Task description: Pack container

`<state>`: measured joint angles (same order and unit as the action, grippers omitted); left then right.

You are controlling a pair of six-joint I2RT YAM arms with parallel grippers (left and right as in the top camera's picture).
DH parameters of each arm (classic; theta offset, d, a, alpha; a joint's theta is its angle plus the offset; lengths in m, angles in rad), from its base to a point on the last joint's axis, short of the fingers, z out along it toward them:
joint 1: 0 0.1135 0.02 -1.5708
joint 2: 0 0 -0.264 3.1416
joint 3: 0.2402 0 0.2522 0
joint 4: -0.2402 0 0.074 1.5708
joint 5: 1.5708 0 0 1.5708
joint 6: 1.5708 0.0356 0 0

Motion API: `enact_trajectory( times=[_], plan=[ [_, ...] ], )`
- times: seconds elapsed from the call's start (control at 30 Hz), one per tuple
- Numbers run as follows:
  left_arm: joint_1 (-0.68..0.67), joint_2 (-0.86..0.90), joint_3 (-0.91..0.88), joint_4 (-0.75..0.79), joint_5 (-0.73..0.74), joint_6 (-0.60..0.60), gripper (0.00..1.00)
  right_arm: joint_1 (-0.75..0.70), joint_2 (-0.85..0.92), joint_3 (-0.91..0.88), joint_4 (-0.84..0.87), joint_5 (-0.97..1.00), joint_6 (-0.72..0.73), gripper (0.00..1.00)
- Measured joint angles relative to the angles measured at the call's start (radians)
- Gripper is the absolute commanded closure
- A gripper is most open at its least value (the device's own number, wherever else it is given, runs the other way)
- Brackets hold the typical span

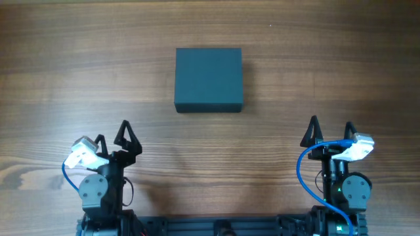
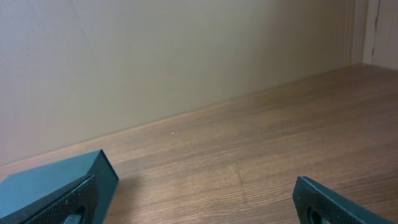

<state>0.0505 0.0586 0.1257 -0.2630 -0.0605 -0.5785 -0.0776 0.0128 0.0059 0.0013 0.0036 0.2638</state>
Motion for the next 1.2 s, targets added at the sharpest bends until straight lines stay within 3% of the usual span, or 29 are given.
enact_trajectory(
  times=[0.23,1.2],
  plan=[
    [-0.003,-0.042,0.0,-0.113,-0.05,-0.003,0.0,0.0,0.0,0.0,0.0,0.0,0.0,0.0],
    [-0.003,-0.044,0.0,-0.116,-0.085,0.035,0.0,0.0,0.0,0.0,0.0,0.0,0.0,0.0]
  ],
)
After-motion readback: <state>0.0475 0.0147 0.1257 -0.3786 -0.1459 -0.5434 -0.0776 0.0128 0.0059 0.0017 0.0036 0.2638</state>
